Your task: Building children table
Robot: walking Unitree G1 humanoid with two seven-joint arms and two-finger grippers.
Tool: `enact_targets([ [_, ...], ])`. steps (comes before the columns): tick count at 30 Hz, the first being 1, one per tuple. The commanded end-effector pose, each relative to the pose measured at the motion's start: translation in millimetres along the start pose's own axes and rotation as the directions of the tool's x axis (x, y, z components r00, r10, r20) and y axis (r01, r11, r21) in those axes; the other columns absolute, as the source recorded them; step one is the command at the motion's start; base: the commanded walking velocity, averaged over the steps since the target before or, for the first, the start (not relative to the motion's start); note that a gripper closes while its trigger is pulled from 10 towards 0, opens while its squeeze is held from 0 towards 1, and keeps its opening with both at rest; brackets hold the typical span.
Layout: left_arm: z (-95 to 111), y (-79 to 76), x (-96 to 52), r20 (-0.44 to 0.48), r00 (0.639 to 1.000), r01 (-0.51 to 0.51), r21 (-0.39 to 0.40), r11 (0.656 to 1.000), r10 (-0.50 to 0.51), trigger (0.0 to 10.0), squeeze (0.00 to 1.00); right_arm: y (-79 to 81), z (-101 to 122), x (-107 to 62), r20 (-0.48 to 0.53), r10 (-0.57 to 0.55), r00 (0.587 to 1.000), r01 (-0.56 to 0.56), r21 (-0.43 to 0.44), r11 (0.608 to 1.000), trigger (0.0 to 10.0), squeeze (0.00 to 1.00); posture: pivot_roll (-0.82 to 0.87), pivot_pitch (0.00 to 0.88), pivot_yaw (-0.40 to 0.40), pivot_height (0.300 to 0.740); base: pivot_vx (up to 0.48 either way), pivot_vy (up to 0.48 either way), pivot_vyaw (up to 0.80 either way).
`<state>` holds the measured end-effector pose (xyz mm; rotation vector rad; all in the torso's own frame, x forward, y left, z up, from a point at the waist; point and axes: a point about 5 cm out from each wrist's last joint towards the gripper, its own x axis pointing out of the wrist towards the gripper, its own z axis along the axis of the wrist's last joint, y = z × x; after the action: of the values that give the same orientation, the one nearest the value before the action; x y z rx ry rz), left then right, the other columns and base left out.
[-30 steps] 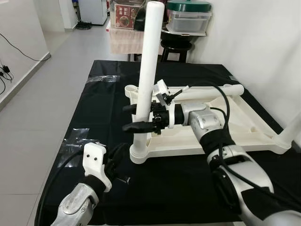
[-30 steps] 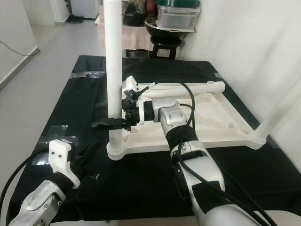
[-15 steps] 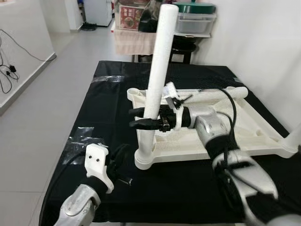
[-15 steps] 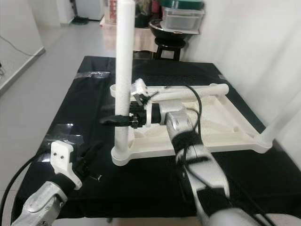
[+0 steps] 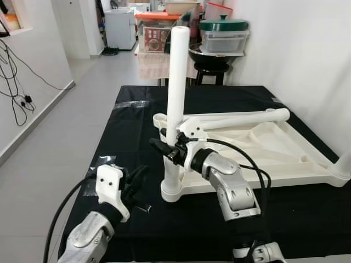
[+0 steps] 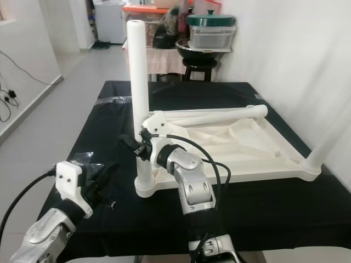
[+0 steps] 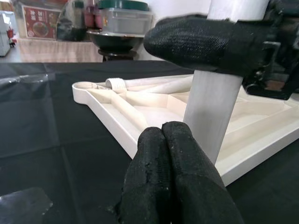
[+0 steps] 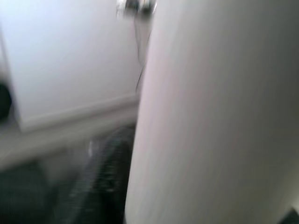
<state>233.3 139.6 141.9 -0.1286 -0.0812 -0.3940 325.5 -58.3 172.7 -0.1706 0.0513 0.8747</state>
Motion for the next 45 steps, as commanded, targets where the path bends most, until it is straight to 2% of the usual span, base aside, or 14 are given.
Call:
enact_targets([
  [1, -2.5, 0.6, 0.5, -0.008, 1.000, -0.016, 0.001, 1.000, 0.016, 10.0, 0.00, 7.3, -1.6, 4.0, -0.029, 0.046, 0.999, -0.045, 0.029, 0.999, 10.0, 0.56, 0.05, 0.000, -0.089, 0.740, 0.000, 0.000, 0.00],
  [2, -2.5, 0.6, 0.9, -0.007, 1.000, -0.017, 0.002, 1.000, 0.017, 10.0, 0.00, 6.5, 6.6, 5.8, 0.011, 0.090, 0.996, -0.091, 0.064, 0.994, 10.0, 1.00, 0.06, 0.000, -0.095, 0.740, 0.000, 0.000, 0.00],
  [7, -2.7, 0.4, 1.6, -0.007, 1.000, -0.014, 0.001, 1.000, 0.014, 10.0, 0.00, 3.9, 21.6, 5.8, 0.099, 0.209, 0.973, -0.215, 0.064, 0.974, 10.0, 1.00, 0.06, 0.000, -0.096, 0.740, 0.000, 0.000, 0.00],
  [10, -3.5, -0.7, 2.1, -0.010, 1.000, -0.007, -0.002, 1.000, 0.007, 10.0, 0.00, -10.7, 33.7, -2.1, 0.182, 0.520, 0.835, -0.522, -0.038, 0.852, 10.0, 0.95, 0.07, 0.000, -0.097, 0.740, 0.000, 0.000, 0.00],
  [11, -3.5, -0.7, 2.1, -0.010, 1.000, -0.007, -0.002, 1.000, 0.007, 10.0, 0.00, -10.7, 33.7, -2.1, 0.182, 0.520, 0.835, -0.522, -0.038, 0.852, 10.0, 0.95, 0.07, 0.000, -0.097, 0.740, 0.000, 0.000, 0.00],
  [12, -3.7, -1.2, 1.9, -0.010, 1.000, -0.005, -0.002, 1.000, 0.005, 10.0, 0.00, -15.5, 32.6, -3.5, 0.155, 0.587, 0.795, -0.589, -0.041, 0.807, 10.0, 0.00, 0.08, 0.000, -0.099, 0.740, 0.000, 0.000, 0.00],
  [14, -3.7, -2.1, 1.3, -0.011, 1.000, -0.004, -0.002, 1.000, 0.004, 10.0, 0.00, -24.0, 32.0, -1.1, 0.108, 0.636, 0.764, -0.637, -0.029, 0.770, 10.0, 0.00, 0.08, 0.000, -0.104, 0.740, 0.000, 0.000, 0.00],
  [22, -3.6, -4.4, -1.7, -0.014, 1.000, -0.005, 0.001, 1.000, 0.005, 10.0, 0.00, -41.4, 36.2, 11.2, 0.094, 0.571, 0.816, -0.576, 0.036, 0.817, 9.2, 0.00, 0.11, 0.000, -0.116, 0.740, 0.000, 0.000, 0.00],
  [23, -3.5, -5.0, -2.4, -0.014, 1.000, -0.006, 0.002, 1.000, 0.006, 10.0, 0.00, -44.5, 36.9, 11.0, 0.101, 0.561, 0.822, -0.568, 0.057, 0.821, 0.0, 0.00, 0.11, 0.000, -0.116, 0.740, 0.000, 0.000, 0.00],
  [32, -3.5, -6.8, -3.1, -0.017, 1.000, -0.005, 0.000, 1.000, 0.005, 10.0, 0.00, -59.4, 30.1, -2.9, 0.111, 0.579, 0.808, -0.588, 0.080, 0.805, 0.0, 0.00, 0.11, 0.000, -0.114, 0.740, 0.000, 0.000, 0.00],
  [38, -2.4, -7.5, -3.0, -0.016, 1.000, -0.002, -0.003, 1.000, 0.002, 10.0, 0.00, -67.0, 13.7, -17.1, 0.108, 0.483, 0.869, -0.490, 0.047, 0.871, 0.0, 0.00, 0.08, 0.000, -0.105, 0.740, 0.000, 0.000, 0.00],
  [42, -1.7, -7.0, -3.9, -0.015, 1.000, -0.001, -0.004, 1.000, 0.001, 10.0, 0.00, -54.4, -10.1, -14.8, 0.025, 0.254, 0.967, -0.255, 0.084, 0.963, 0.0, 0.00, 0.07, 0.000, -0.110, 0.740, 0.000, 0.000, 0.00],
  [43, -1.1, -4.8, -3.4, -0.015, 1.000, -0.002, -0.003, 1.000, 0.002, 10.0, 0.00, -25.6, -23.3, -8.5, -0.029, 0.119, 0.992, -0.115, 0.123, 0.986, 0.0, 0.00, 0.05, 0.000, -0.080, 0.740, 0.000, 0.000, 0.00],
  [45, -0.9, -3.0, -2.8, -0.017, 1.000, -0.002, -0.001, 1.000, 0.002, 10.0, 0.00, -4.1, -27.3, -8.8, -0.057, -0.004, 0.998, 0.012, 0.135, 0.991, 0.0, 0.00, 0.05, 0.000, -0.077, 0.740, 0.000, 0.000, 0.00],
])
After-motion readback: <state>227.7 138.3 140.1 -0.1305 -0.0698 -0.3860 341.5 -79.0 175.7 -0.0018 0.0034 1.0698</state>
